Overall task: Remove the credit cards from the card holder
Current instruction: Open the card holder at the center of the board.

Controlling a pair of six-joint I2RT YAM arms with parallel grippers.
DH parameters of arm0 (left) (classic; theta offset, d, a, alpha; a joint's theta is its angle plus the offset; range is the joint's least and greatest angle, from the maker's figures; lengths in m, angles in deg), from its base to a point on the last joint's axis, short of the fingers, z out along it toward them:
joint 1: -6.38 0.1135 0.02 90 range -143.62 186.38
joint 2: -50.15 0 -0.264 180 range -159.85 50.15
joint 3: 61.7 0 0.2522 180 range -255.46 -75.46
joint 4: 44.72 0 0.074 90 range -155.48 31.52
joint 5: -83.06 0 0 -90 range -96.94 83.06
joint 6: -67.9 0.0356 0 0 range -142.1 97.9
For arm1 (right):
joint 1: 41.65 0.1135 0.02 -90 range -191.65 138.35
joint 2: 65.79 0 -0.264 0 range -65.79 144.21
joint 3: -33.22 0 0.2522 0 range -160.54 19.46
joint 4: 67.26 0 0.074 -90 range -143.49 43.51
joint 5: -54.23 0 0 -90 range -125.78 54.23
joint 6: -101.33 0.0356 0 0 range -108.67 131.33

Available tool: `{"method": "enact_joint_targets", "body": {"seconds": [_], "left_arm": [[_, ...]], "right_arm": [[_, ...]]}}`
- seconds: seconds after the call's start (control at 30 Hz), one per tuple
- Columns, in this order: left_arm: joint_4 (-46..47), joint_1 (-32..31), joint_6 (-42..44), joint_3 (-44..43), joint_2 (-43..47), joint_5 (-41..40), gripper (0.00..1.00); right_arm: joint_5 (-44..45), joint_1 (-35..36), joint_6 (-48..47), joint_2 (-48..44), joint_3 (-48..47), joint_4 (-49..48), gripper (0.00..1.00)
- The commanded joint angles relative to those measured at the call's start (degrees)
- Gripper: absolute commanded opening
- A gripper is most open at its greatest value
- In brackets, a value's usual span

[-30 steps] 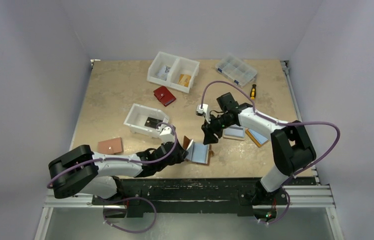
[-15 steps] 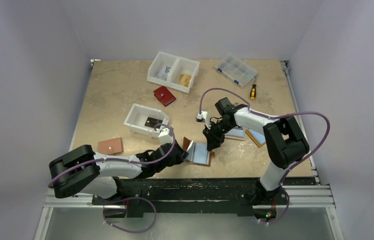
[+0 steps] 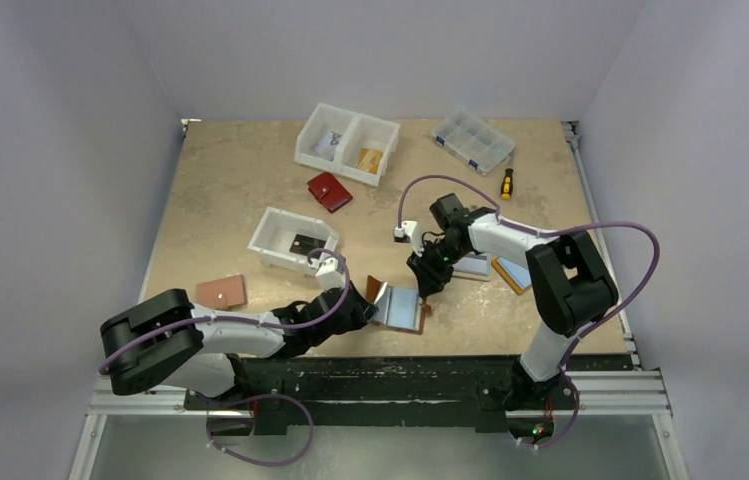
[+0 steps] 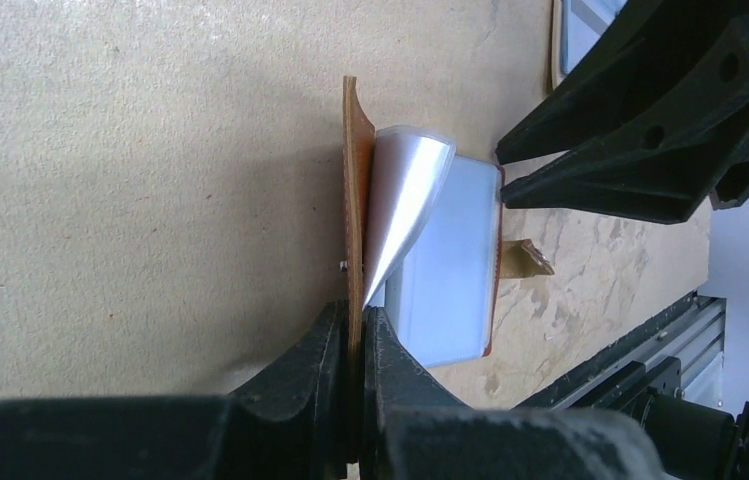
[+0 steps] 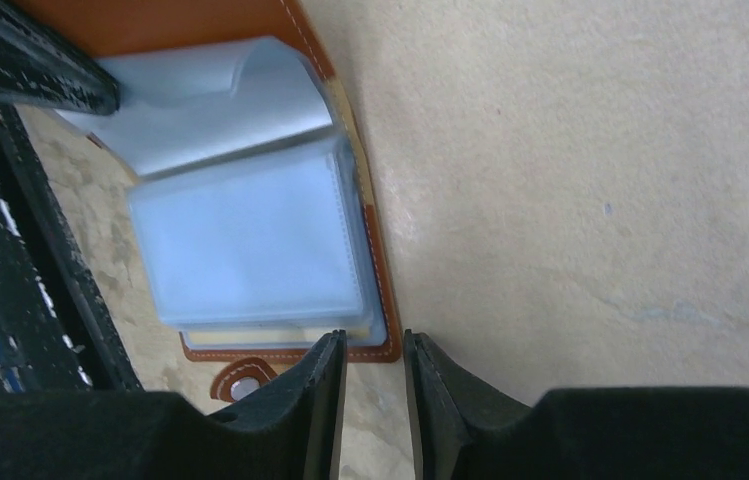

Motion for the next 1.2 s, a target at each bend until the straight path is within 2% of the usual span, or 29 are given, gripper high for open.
{"method": "enact_joint_targets", "body": {"seconds": [0.0,0.27,0.47,0.77,1.17], "left_arm": [[1.84,0.05,-0.7,-0.11,-1.22,0.75,0.0],[4.05,0.4,1.09,-1.35,-3.28,2.81,0.0],[6.78,0.39,2.11,-0.6,-3.18,3.57,0.0],[8.21,0.82,2.53,-0.52,-4.24,4.78,0.0],[8.01,1.15,2.71,0.48,-2.74,4.62,0.0]], "right_arm": [[4.78,0.55,-0.33,-3.13,1.6,-2.19,0.34],[6.86,6.34,1.34,-2.51,0.78,-4.79,0.32],[4.82,9.2,2.3,-2.09,-0.8,-4.79,0.33],[-3.55,9.01,3.22,-3.1,-3.31,-2.86,0.4],[0.32,7.15,2.81,-6.06,-3.09,-3.09,0.43]]}}
